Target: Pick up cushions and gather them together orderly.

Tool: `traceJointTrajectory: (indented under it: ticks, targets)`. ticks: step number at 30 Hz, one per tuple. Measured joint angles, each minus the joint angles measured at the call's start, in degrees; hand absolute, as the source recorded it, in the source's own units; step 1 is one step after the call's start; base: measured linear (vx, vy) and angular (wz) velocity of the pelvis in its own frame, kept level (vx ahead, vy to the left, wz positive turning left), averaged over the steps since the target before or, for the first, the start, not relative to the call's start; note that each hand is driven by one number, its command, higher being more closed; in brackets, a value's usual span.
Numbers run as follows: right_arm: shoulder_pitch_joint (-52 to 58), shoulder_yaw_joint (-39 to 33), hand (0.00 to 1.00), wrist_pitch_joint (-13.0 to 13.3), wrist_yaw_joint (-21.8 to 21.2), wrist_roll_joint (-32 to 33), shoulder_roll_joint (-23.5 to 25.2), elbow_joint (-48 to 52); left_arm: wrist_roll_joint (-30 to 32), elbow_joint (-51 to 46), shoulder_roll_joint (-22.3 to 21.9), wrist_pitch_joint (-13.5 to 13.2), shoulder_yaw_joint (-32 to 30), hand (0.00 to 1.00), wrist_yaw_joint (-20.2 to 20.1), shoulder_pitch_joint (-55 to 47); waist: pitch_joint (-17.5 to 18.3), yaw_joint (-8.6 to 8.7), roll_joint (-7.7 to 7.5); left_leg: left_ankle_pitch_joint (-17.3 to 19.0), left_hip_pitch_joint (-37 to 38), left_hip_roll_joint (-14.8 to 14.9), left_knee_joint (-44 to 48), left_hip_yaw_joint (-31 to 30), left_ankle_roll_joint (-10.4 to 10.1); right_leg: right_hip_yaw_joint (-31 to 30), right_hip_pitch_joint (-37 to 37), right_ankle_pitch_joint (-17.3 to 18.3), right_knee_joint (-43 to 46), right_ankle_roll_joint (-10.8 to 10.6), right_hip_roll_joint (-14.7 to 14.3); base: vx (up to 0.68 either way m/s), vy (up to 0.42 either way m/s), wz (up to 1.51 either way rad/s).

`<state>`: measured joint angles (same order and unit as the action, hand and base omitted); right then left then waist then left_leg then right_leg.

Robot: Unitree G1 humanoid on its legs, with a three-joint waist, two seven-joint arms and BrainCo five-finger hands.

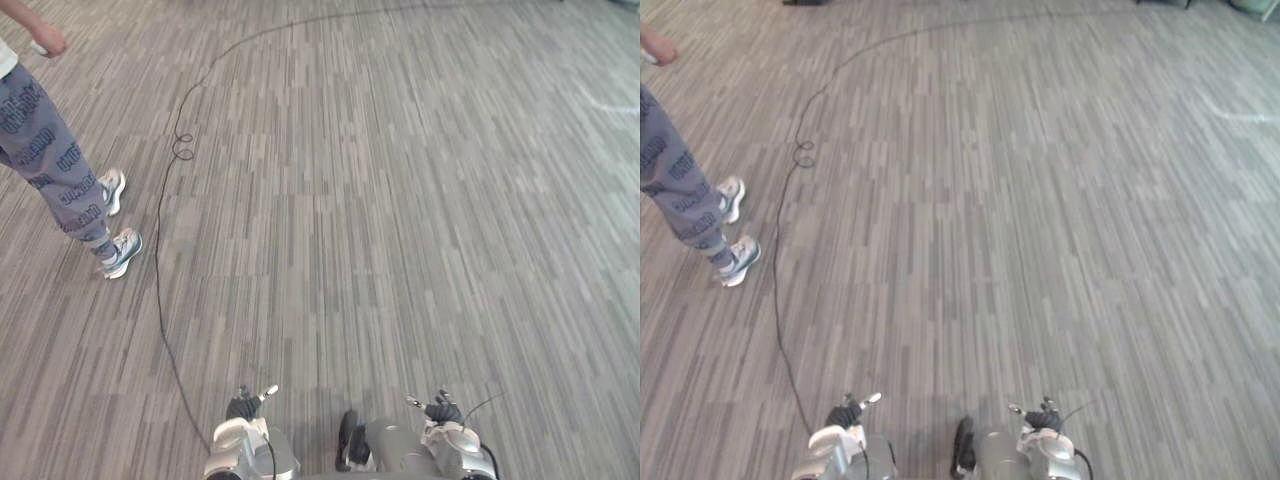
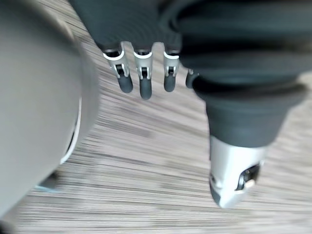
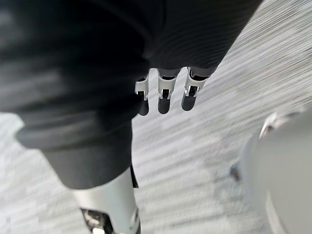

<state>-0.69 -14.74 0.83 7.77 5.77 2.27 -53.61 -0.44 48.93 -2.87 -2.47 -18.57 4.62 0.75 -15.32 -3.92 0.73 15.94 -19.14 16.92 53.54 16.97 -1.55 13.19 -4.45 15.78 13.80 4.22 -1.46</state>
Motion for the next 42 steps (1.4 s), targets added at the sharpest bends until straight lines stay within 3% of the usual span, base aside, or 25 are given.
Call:
traceJointTrajectory:
  ticks: [2,4,5,6,9,11,12,13,15,19,21,22,23,25,26,27,28,29,30,32,36,38,39,41,42]
  targets:
    - [-0.28,1.52,0.0,-0.16,0.06,0.0,0.2,-0.06,-0.4,-0.66,0.04,-0.36,0.04,0.0,0.09,-0.69,0.13,-0.65,-0.14,-0.78,-2.1,-3.14,-14.91,2.06,-0.12,-2.69,-3.98,1.3,-2.82,-2.11,1.72,0.63,0.184,-0.67]
    - [-0.4,1.69,0.0,-0.18,0.18,-0.06,0.44,-1.6,-0.84,-1.13,0.02,-0.89,-0.26,0.0,0.18,-1.71,0.52,-2.58,-0.84,-10.98,-3.27,-7.07,-29.99,0.42,-1.37,-7.3,-8.22,3.55,-4.76,-4.58,4.82,0.69,0.305,-1.04]
    - [-0.22,1.76,0.0,-0.32,0.21,-0.07,0.31,-2.26,-0.83,-0.93,0.41,-0.95,-0.2,0.0,0.21,-2.34,1.14,-3.01,-1.28,-14.15,-2.47,-8.13,-30.08,-0.03,-0.63,-9.01,-8.9,3.46,-5.36,-4.76,5.46,0.68,0.327,-0.71]
    - [0.26,2.18,0.0,-0.43,-0.02,-0.11,1.39,-3.0,-0.82,-0.7,1.74,-0.86,-0.18,0.0,0.25,-2.62,2.36,-2.37,-3.19,-10.93,-2.2,-10.11,-28.97,0.82,1.5,-11.25,-8.82,2.04,-4.79,-3.56,7.7,0.7,0.336,-0.29]
    - [0.95,1.09,0.0,-0.36,0.14,-0.18,1.66,-3.21,-0.84,-0.3,2.73,-0.71,-0.2,0.0,0.24,-2.63,3.46,-2.71,-5.49,-4.2,-0.86,-10.99,-22.8,2.6,4.69,-15.11,-5.14,-1.39,7.16,-8.28,10.2,0.64,0.311,-0.21]
    - [1.46,1.42,0.0,0.13,-0.04,-0.23,1.63,-1.51,-0.83,2.18,4.21,-0.03,1.38,0.0,0.32,-2.33,3.05,-2.09,-6.46,0.34,9.25,-12.57,-25.36,5.65,4.72,-16.78,4.04,-7.41,35.54,-16.88,12.05,0.71,0.257,-0.62]
    - [2.13,1.44,0.0,0.39,-0.16,-0.3,1.45,-0.96,-0.82,2.86,4.24,0.39,1.96,0.0,0.36,-2.25,2.81,-1.72,-6.01,1.34,13.64,-12.67,-27.09,6.36,4.16,-14.58,7.57,-7.31,44.35,-16.54,12.65,0.62,0.172,-0.67]
    - [2.47,1.44,0.0,0.56,-0.22,-0.43,1.35,0.38,-0.81,3.33,4.16,0.46,2.38,0.0,0.35,-2.02,2.77,-1.37,-5.68,1.79,17.74,-12.65,-29.63,7.51,3.88,-11.83,10.96,-6.18,49.8,-14.2,13.1,0.48,0.117,-0.69]
    - [2.88,1.46,0.0,0.91,-0.41,-1.28,1.74,2.24,-0.83,3.95,3.49,0.49,2.8,0.0,0.34,-1.72,3.02,-0.3,-4.5,2.53,24.63,-12.42,-35.83,9.34,2.73,-4.76,17.75,-3.83,51.73,-9.99,13.25,0.47,0.116,-0.55]
    - [2.34,-0.41,0.0,1.36,-0.69,-1.33,1.27,3.72,-0.81,6.88,2.16,0.56,4.03,0.0,0.11,-0.19,2.91,1.74,-4.33,3.38,33.98,-12.17,-42.35,14.0,0.82,11.38,25.76,-2.56,29.28,-5.45,12.37,0.5,0.048,-0.41]
    - [1.91,-0.88,0.0,1.18,-0.71,-1.4,1.0,2.32,-0.72,7.81,2.21,0.5,5.0,0.0,-0.09,-0.22,3.05,2.17,-4.62,2.94,39.47,-13.86,-45.73,14.83,-0.41,15.01,25.31,-10.49,8.06,-1.6,8.21,0.59,-0.011,-0.25]
    - [1.97,-0.92,0.0,1.06,-0.84,-1.46,0.58,2.24,-0.62,7.84,1.91,0.52,4.64,0.0,-0.09,-0.38,3.1,2.65,-4.42,2.94,41.63,-14.11,-46.04,14.43,-2.24,13.03,24.96,-16.25,7.05,4.96,6.93,0.78,-0.056,-0.27]
    - [1.42,-0.86,0.0,0.7,-1.14,-2.43,-0.66,2.61,0.41,7.84,0.84,0.51,3.97,0.0,-0.19,-0.65,3.44,3.25,-1.83,1.82,43.37,-11.79,-45.0,13.52,-4.62,13.29,24.66,-13.42,10.91,6.86,5.6,0.66,-0.077,-0.22]
    - [1.45,-1.71,0.0,0.83,-1.35,-2.81,-0.67,3.34,1.41,7.8,0.86,0.56,3.73,0.0,-0.28,-0.7,3.38,4.1,-0.43,-0.35,39.05,-7.88,-31.19,10.58,-6.3,13.03,23.39,-8.64,13.11,6.05,3.91,0.55,-0.127,-0.2]
    - [1.4,-2.07,0.0,0.82,-1.38,-3.01,-0.67,3.4,1.5,7.78,0.79,0.61,3.51,0.0,-0.26,-0.65,3.22,4.08,-0.09,-1.58,37.29,-6.58,-25.91,9.46,-5.36,12.71,22.55,-7.86,12.94,6.04,3.22,0.58,-0.141,-0.59]
    - [1.26,-1.88,0.0,0.72,-1.31,-3.43,-0.95,3.41,1.5,6.96,-0.04,0.69,1.57,0.0,-0.3,-1.04,2.55,3.49,1.58,-10.87,29.91,-1.67,-7.21,5.12,-1.47,10.22,18.75,-6.28,10.76,6.29,0.1,0.57,-0.044,-1.03]
    - [0.94,-1.13,0.0,0.48,-1.03,-3.37,-1.08,2.88,1.53,5.52,-0.07,0.61,1.43,0.0,-0.27,-1.66,1.9,3.03,1.99,-8.4,24.3,0.72,4.85,2.78,-2.44,7.56,14.87,-4.82,9.28,6.8,-2.3,0.69,-0.038,-1.14]
    - [0.69,-0.52,0.0,0.3,-0.92,-3.37,-1.02,2.69,1.52,5.0,0.03,0.57,1.42,0.0,-0.27,-1.65,1.52,2.94,1.71,-6.85,22.17,1.19,8.12,2.25,-2.61,6.45,13.08,-4.24,8.73,6.73,-2.86,0.57,0.028,-1.17]
    - [0.57,1.42,0.0,-0.37,-0.9,-3.27,-0.45,2.1,1.45,3.22,1.05,0.41,1.54,0.0,-0.28,-1.72,0.86,2.42,0.21,-2.84,16.02,1.14,11.2,1.26,-2.08,2.86,6.71,-2.61,6.03,6.51,-3.26,0.46,0.022,-0.9]
    - [0.53,3.78,0.0,-0.83,-0.91,-3.24,0.01,0.78,1.31,0.92,1.59,-0.03,1.63,0.0,-0.27,-2.53,1.18,1.04,-1.51,-0.4,9.53,-0.21,5.29,1.1,-0.74,-1.97,1.02,-1.27,1.94,5.56,-3.25,0.58,0.058,-1.13]
    - [0.72,4.63,0.0,-1.33,-0.89,-3.25,1.18,0.37,0.25,-1.26,1.23,-1.01,0.97,0.0,-0.01,-4.64,1.53,-0.5,-1.55,-0.57,0.0,-5.92,-16.88,-5.58,-1.35,-11.45,-5.86,1.54,-1.37,2.06,-1.31,0.58,0.236,-1.22]
    - [0.93,4.69,0.0,-1.36,-0.76,-3.28,1.75,-0.92,-1.22,-2.28,0.56,-1.2,0.29,0.0,0.24,-5.06,2.36,-1.74,-1.79,-7.38,-1.8,-7.87,-28.37,-8.22,-3.09,-17.24,-8.87,5.04,-2.42,-0.93,0.77,0.65,0.403,-1.26]
    - [0.96,4.94,0.0,-1.47,-0.85,-3.28,1.74,-1.51,-1.36,-2.16,0.68,-1.19,0.28,0.0,0.25,-5.0,3.06,-2.22,-1.9,-9.6,-1.38,-8.09,-27.57,-8.1,-2.89,-18.64,-9.27,5.55,-2.38,-0.87,1.53,0.7,0.448,-1.31]
    - [1.79,5.9,0.0,-1.54,-0.94,-3.28,1.79,-1.18,-1.37,-1.44,2.37,-1.09,0.15,0.0,0.27,-5.11,5.35,-2.97,-5.3,-5.72,0.51,-8.45,-23.71,-2.36,-0.03,-21.12,-5.55,3.77,7.12,-4.07,4.8,0.72,0.431,-1.19]
    - [1.79,5.85,0.0,-1.39,-0.92,-3.29,1.81,-1.08,-1.37,-1.03,2.67,-1.08,0.17,0.0,0.3,-5.03,5.42,-2.91,-5.54,-4.86,1.32,-8.53,-23.59,-1.49,0.45,-21.05,-4.16,3.0,10.69,-5.34,5.2,0.78,0.497,-0.94]
